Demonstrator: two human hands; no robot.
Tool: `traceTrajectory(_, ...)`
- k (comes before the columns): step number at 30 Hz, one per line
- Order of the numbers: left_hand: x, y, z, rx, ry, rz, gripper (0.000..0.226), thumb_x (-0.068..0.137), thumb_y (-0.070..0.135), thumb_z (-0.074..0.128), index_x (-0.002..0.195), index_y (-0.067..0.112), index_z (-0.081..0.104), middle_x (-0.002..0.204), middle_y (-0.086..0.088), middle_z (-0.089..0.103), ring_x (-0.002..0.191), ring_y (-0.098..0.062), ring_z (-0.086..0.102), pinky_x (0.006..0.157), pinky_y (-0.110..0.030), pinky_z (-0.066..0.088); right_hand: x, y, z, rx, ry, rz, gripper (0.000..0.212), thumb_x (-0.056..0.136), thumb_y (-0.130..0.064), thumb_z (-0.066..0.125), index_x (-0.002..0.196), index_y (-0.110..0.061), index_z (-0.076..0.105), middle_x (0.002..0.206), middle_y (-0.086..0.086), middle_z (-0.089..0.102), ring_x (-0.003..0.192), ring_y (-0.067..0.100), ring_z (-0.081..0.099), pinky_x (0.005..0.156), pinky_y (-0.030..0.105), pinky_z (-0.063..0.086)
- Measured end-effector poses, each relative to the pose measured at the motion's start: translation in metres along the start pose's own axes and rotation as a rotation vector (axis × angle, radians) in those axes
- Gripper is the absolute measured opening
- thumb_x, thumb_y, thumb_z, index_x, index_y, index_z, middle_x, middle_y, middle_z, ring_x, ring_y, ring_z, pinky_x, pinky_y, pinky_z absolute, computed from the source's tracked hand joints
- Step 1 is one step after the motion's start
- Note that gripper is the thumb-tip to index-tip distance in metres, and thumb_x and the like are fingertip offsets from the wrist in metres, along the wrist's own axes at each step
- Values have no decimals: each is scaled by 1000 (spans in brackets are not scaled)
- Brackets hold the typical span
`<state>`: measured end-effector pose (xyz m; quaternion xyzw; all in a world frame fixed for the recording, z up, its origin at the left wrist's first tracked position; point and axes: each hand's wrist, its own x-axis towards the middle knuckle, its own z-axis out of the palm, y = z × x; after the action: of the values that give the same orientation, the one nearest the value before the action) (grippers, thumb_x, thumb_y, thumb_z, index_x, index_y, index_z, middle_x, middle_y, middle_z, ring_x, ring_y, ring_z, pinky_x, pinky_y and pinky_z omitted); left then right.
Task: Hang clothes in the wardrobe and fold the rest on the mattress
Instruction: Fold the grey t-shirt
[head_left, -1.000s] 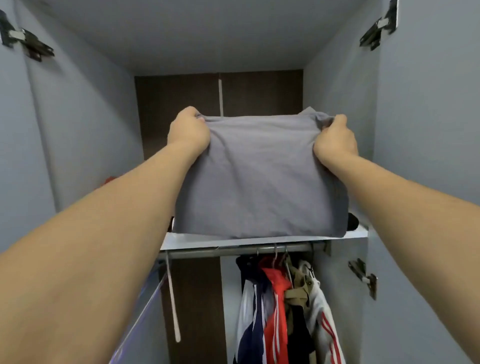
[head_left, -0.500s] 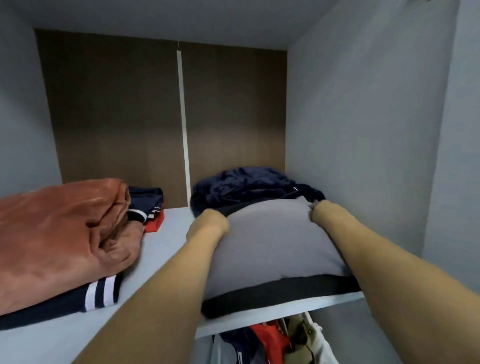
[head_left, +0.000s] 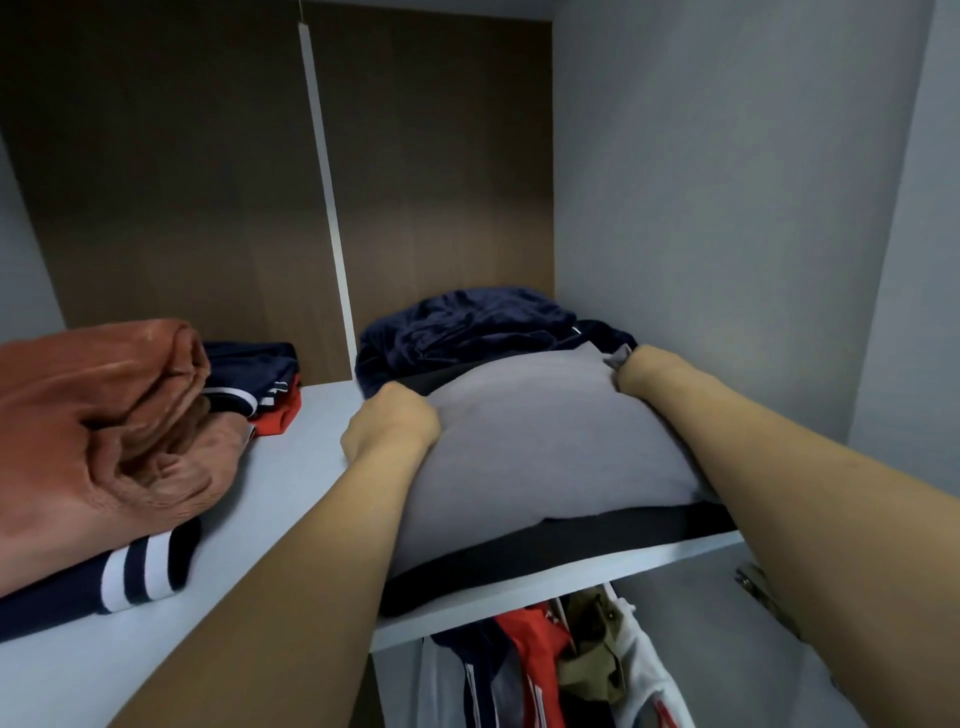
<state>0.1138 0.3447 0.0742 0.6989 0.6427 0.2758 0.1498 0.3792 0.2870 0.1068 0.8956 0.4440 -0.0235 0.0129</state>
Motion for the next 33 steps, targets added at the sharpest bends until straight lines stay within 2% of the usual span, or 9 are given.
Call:
traceTrajectory(3, -1, 0, 0, -4, 0, -1, 24, 94, 19, 48, 115, 14, 59, 120, -13, 62, 97, -32, 55, 77, -37, 38, 0, 2, 1, 24, 35, -8, 59, 106, -26, 34, 157, -15, 6, 163, 12, 11, 147, 32, 24, 117, 46, 26)
traceTrajectory(6, 2, -1, 2, -1, 11, -1, 26, 94, 20, 49, 117, 14, 60, 120, -13, 62, 101, -33, 57, 77, -37, 39, -5, 1, 1, 85, 54, 6, 59, 106, -26, 34, 158, -17, 6, 163, 12, 13, 146, 33, 26, 117, 45, 27)
traceTrajectory(9, 3, -2, 5, -3, 22, -12, 25, 94, 21, 49, 115, 14, 60, 117, -12, 62, 91, -30, 52, 76, -37, 38, -13, -2, 0, 186, 78, 16, 56, 106, -28, 34, 157, -14, 14, 160, 14, 22, 143, 34, 31, 116, 45, 29)
traceTrajectory(12, 1, 3, 1, -12, -6, -34, 26, 95, 20, 50, 117, 13, 61, 122, -12, 62, 104, -33, 57, 78, -38, 39, -31, 3, 0, 368, 327, 93, 49, 99, -32, 48, 140, -5, 42, 144, 20, 45, 129, 38, 47, 102, 42, 41)
traceTrajectory(15, -7, 9, -14, 13, -49, -16, 43, 97, 22, 50, 137, 9, 48, 139, -16, 52, 125, -36, 51, 94, -42, 42, -68, 5, -14, 420, 553, -2, 45, 98, -26, 46, 135, 0, 41, 140, 23, 42, 127, 42, 46, 102, 44, 40)
traceTrajectory(17, -21, 11, -27, 89, 12, 77, 51, 98, 30, 47, 144, 9, 36, 147, -18, 41, 132, -38, 42, 103, -46, 37, -101, 8, -25, 415, 565, -125, 47, 99, -25, 42, 140, -1, 39, 143, 22, 41, 129, 40, 43, 104, 44, 40)
traceTrajectory(19, -43, 12, -42, 179, 109, 229, 50, 101, 36, 39, 144, 10, 37, 148, -17, 36, 132, -38, 37, 105, -48, 34, -137, 16, -28, 403, 565, -208, 47, 99, -24, 41, 141, -3, 40, 144, 20, 41, 130, 38, 43, 105, 43, 39)
traceTrajectory(26, -154, 19, -78, 230, 316, 706, 47, 104, 33, 38, 142, 6, 42, 144, -16, 45, 130, -35, 41, 114, -45, 26, -251, 63, -4, 378, 573, -310, 45, 98, -22, 43, 140, -6, 42, 145, 15, 44, 129, 34, 45, 104, 42, 41)
traceTrajectory(33, -270, 19, -68, 375, 279, 855, 52, 104, 38, 35, 148, 10, 34, 150, -9, 38, 138, -28, 34, 120, -44, 18, -345, 104, 22, 371, 522, -334, 49, 99, -25, 45, 145, -7, 38, 149, 14, 41, 134, 30, 41, 105, 35, 35)
